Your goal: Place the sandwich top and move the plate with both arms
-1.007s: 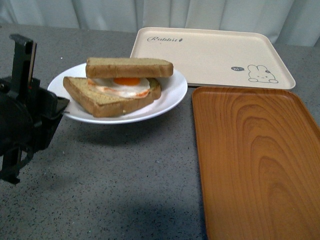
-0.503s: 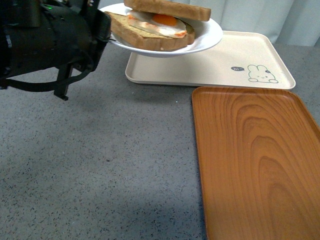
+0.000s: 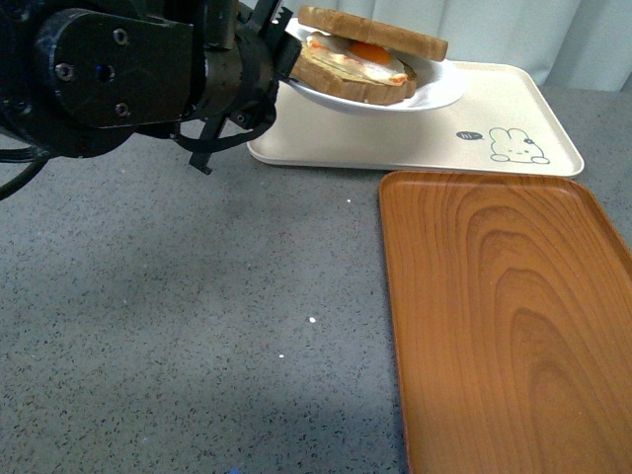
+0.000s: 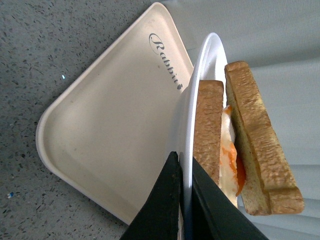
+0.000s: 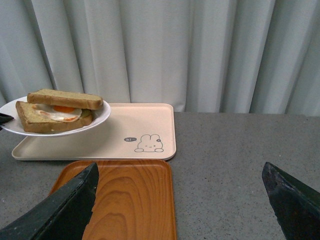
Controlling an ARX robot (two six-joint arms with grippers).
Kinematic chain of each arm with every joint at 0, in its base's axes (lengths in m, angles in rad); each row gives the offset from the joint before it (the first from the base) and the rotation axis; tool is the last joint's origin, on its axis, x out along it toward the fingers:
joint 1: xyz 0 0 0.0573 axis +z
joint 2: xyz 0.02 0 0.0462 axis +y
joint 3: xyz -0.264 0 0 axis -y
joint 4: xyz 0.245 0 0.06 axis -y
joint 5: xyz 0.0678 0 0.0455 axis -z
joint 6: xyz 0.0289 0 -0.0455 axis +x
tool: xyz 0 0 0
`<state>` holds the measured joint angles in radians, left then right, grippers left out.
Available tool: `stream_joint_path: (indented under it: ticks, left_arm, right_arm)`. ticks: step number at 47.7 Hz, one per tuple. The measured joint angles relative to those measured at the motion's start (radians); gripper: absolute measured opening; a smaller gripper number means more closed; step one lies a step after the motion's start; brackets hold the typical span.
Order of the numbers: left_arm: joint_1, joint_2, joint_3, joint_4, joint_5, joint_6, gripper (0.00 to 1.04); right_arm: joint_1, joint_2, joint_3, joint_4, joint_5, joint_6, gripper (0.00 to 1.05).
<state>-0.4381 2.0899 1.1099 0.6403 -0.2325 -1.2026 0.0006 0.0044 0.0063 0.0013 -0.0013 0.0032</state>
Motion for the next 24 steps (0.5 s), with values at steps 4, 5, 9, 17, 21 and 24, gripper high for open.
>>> stream_joint_path:
  ticks: [4, 5, 9, 17, 21, 24]
  left_arm:
    - [-0.010, 0.024, 0.033, -0.017, -0.005, 0.005, 0.04]
    - [-0.013, 0.028, 0.038, -0.021, -0.005, 0.006, 0.04]
    - [-0.021, 0.043, 0.046, -0.053, -0.005, 0.018, 0.04]
    - [-0.024, 0.079, 0.054, -0.146, -0.010, 0.027, 0.04]
    - [-0.018, 0.079, 0.054, -0.160, -0.017, 0.044, 0.18]
    - [-0.011, 0.079, 0.053, -0.185, -0.027, 0.072, 0.31]
  right_arm:
    - [0.000, 0.000, 0.000, 0.000, 0.000, 0.000, 0.96]
    - [0.000, 0.000, 0.000, 0.000, 0.000, 0.000, 0.96]
    - [0.000, 0.000, 0.000, 0.000, 0.000, 0.000, 0.96]
    - [0.000, 0.000, 0.000, 0.000, 0.000, 0.000, 0.96]
    - [0.000, 0.000, 0.000, 0.000, 0.000, 0.000, 0.96]
    - [0.000, 0.000, 0.000, 0.000, 0.000, 0.000, 0.96]
